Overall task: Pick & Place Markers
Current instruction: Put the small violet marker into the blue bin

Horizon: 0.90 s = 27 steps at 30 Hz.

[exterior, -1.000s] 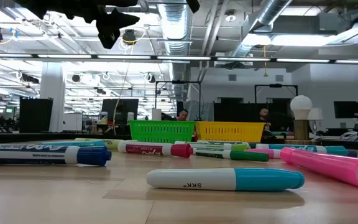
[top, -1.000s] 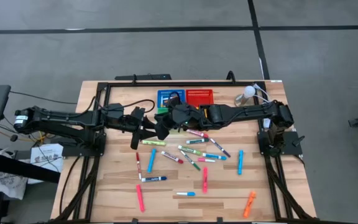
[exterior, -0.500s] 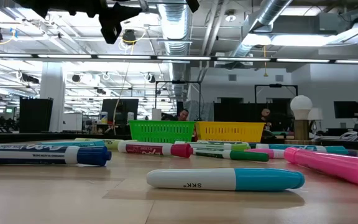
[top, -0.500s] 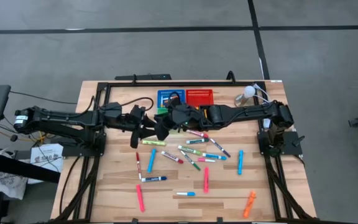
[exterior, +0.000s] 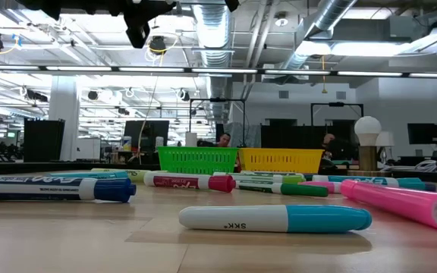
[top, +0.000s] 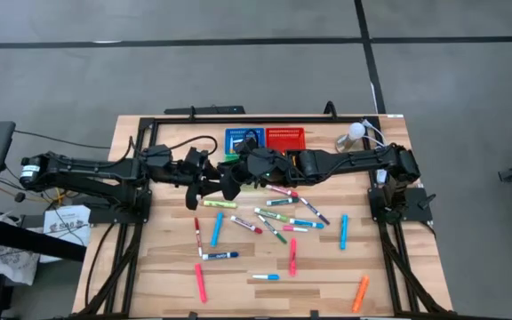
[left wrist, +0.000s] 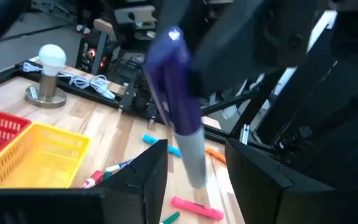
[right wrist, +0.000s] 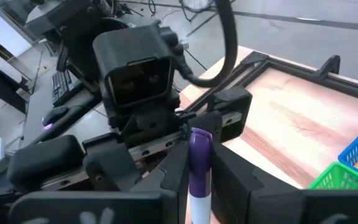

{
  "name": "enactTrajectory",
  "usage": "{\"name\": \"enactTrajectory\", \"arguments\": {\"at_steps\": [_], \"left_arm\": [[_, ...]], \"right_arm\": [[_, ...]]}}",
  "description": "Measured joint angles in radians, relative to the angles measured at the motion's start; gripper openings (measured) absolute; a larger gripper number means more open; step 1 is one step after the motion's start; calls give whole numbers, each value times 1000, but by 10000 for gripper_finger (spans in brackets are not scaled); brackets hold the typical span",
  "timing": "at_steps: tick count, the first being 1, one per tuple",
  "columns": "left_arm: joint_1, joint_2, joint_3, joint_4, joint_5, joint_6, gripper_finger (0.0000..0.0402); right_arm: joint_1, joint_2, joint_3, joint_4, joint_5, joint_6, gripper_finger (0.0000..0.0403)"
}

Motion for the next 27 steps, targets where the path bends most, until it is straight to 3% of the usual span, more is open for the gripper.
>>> {"name": "enactTrajectory", "arguments": {"at_steps": [7, 17, 27], "left_arm": [[13, 0, 0, 0, -3, 0, 135], [13, 0, 0, -2, -3, 0, 37], [13, 1, -1, -9, -2, 8, 47]], "right_arm": [[0, 0, 0, -1, 0, 0, 56], [0, 0, 0, 0, -2, -5, 56], [0, 0, 0, -15, -40, -125, 59]]}}
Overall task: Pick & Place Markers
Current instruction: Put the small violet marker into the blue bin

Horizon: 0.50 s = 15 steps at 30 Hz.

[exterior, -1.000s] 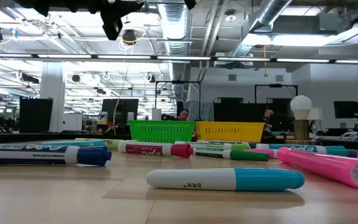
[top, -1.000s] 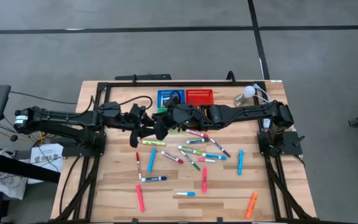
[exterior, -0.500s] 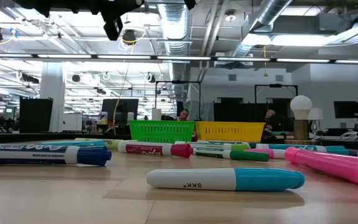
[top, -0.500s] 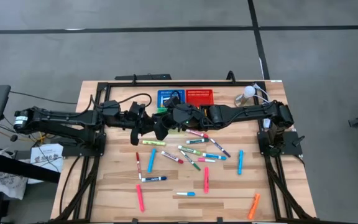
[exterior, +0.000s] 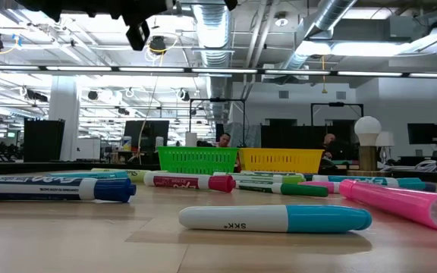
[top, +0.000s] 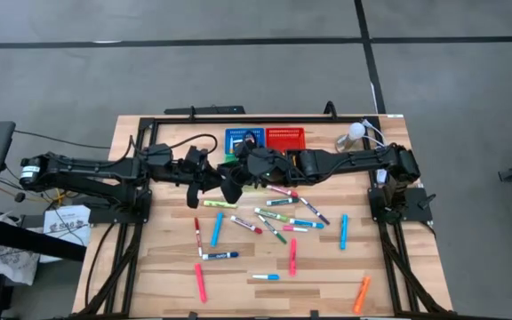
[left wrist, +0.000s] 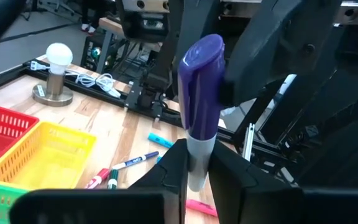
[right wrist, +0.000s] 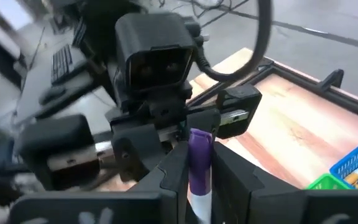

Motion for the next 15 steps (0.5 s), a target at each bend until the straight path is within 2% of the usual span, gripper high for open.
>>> {"name": "enactTrajectory", "arguments": {"at_steps": [6, 15], "left_arm": [[10, 0, 0, -19, 2, 1, 38], [66, -1, 0, -45, -1, 1, 38]], "right_arm": [[0, -5, 0, -121, -83, -109, 87], [9, -48, 0, -449, -75, -111, 144]]}}
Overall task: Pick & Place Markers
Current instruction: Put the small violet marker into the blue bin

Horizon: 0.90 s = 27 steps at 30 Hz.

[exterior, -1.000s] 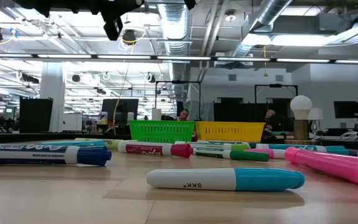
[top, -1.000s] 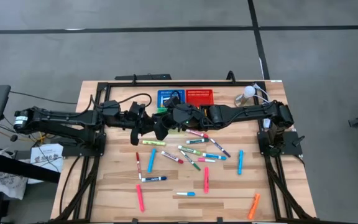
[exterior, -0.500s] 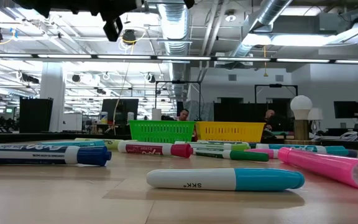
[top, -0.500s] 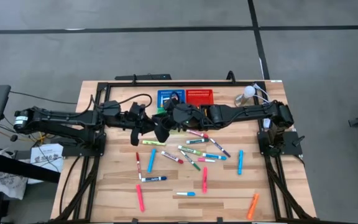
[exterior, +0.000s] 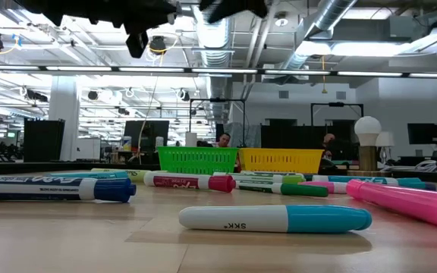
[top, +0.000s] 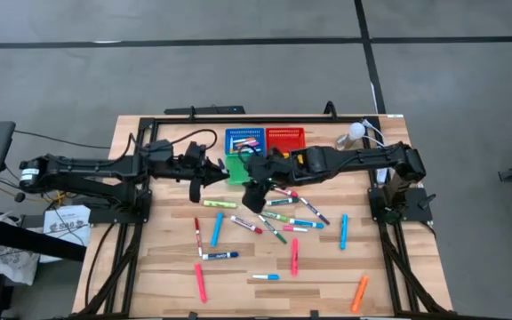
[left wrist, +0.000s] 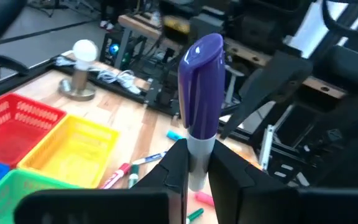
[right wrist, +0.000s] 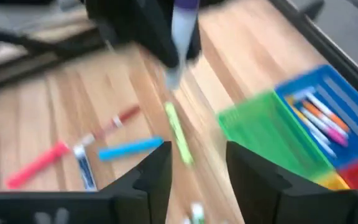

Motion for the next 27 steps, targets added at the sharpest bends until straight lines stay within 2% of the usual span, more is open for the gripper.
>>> {"name": "enactTrajectory", "arguments": {"at_steps": [5, 10, 14, 19, 27], "left_arm": [[51, 10, 1, -10, 0, 5, 45], [97, 71, 40, -9, 0, 61, 41], [136, 180, 134, -20, 13, 142, 44], [215, 360, 298, -150, 38, 258, 43], [386, 635, 544, -427, 39, 370, 46]], "right_arm": [[42, -3, -3, -281, 37, 41, 155], [96, -11, -74, -425, 145, 145, 151], [128, -27, -136, -451, 150, 186, 141], [153, -59, -205, -472, 161, 211, 127], [154, -254, -397, -480, 182, 294, 115]]}}
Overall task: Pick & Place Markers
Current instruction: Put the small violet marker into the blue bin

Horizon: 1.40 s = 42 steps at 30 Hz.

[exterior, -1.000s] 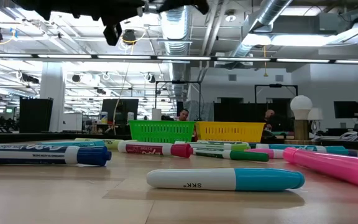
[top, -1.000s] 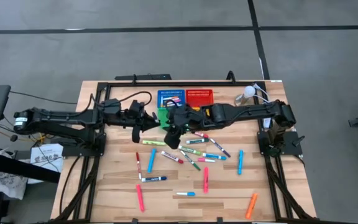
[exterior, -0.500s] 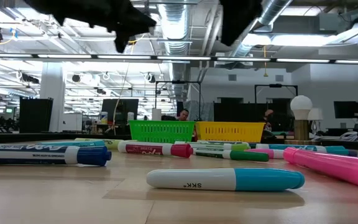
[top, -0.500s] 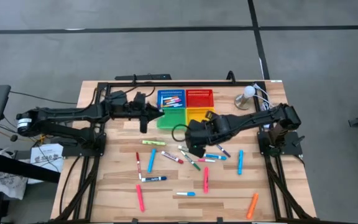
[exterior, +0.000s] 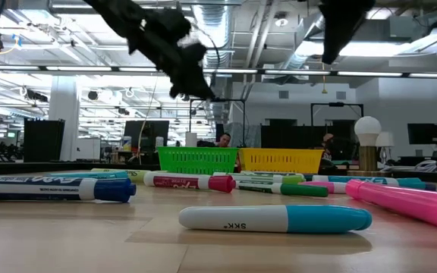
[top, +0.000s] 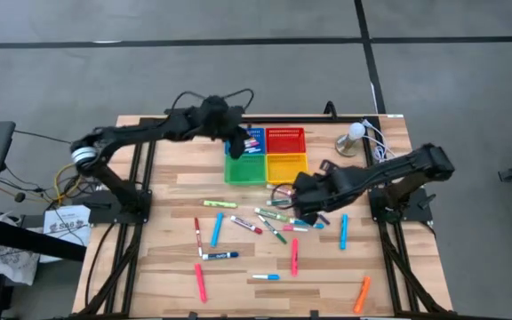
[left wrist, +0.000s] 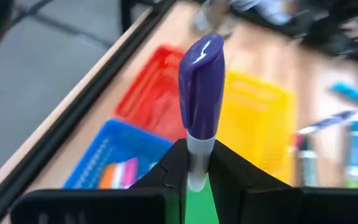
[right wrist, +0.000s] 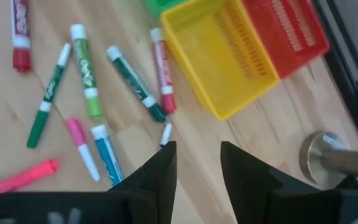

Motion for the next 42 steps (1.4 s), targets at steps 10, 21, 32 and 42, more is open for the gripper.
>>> {"name": "enactTrajectory", "arguments": {"at_steps": [10, 21, 32, 42], "left_arm": [[98, 270, 157, -148, 47, 53, 47], [92, 359, 201, -253, 46, 145, 47], [89, 359, 201, -295, 43, 178, 47], [89, 359, 201, -291, 32, 202, 59]], "right_arm": [[-1, -260, -182, 148, 4, 75, 115], [-2, -378, -306, 266, 9, 48, 115], [-2, -483, -489, 509, 31, 48, 115], [-2, -530, -551, 595, 31, 48, 115]]}}
